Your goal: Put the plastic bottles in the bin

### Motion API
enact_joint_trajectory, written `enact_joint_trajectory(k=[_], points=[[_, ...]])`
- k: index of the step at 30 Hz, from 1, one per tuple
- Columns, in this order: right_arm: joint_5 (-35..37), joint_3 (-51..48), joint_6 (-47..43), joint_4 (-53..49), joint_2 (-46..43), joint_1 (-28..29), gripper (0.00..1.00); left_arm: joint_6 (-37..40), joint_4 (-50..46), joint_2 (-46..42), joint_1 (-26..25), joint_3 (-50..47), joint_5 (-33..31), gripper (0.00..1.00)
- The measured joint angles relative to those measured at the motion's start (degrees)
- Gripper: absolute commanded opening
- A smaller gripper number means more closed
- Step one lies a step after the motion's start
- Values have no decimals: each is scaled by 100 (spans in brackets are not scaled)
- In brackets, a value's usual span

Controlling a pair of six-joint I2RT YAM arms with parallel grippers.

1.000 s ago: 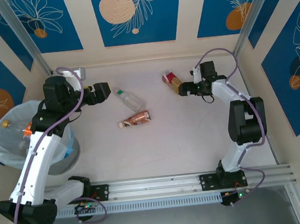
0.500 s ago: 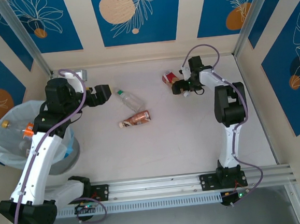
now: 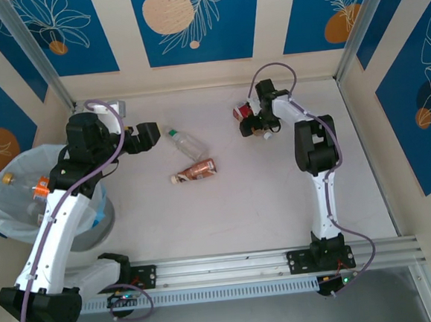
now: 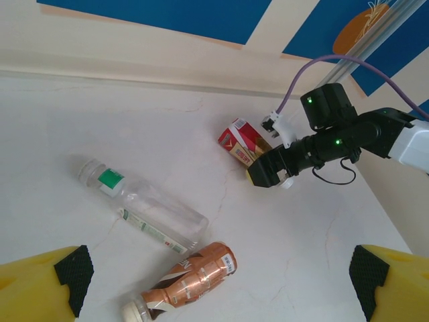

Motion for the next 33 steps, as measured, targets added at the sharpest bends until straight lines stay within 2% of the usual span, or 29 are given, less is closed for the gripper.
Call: enact_joint_trajectory(k=[9,19,33], points=[[260,22,-57,-127,4,79,64,0,24,76,0,-46,2,99],[330,-487,92,42,-385,127,56,-4,44,144,-4,-96,4,99],[485,-2697,828,1038,-2326,267,53,-201,149,380,-7,-111,-55,99]])
